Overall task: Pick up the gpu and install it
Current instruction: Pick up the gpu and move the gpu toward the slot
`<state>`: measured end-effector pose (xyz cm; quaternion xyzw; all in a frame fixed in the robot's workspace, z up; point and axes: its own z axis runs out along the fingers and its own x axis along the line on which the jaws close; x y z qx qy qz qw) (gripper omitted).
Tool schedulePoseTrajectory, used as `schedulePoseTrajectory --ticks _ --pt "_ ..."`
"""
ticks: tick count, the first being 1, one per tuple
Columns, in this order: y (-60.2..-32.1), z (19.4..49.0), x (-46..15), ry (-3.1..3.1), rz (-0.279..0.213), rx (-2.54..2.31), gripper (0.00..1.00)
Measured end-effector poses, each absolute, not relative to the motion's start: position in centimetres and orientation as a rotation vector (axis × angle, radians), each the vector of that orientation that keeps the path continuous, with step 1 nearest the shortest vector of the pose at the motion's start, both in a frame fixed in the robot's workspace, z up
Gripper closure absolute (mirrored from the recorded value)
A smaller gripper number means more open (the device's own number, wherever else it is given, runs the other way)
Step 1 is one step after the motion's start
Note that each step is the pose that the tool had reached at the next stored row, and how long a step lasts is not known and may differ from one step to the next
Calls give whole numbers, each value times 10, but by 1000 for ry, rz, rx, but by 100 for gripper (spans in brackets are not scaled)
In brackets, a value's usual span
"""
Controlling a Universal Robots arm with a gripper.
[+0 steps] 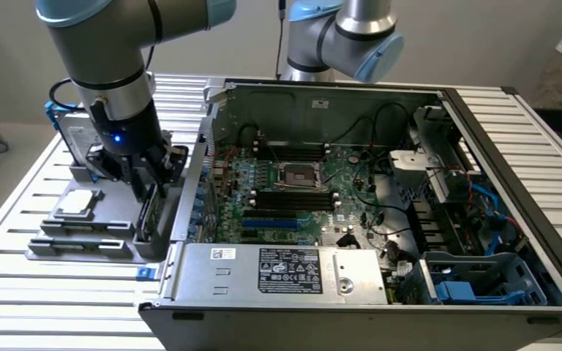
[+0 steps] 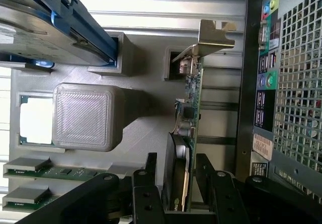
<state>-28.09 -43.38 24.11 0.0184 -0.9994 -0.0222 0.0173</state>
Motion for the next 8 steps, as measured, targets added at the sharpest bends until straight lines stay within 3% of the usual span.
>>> schedulePoseTrajectory --ticks 6,8 --pt "-434 241 -280 -3106 -71 50 58" --pt "-434 241 -280 -3106 -71 47 71"
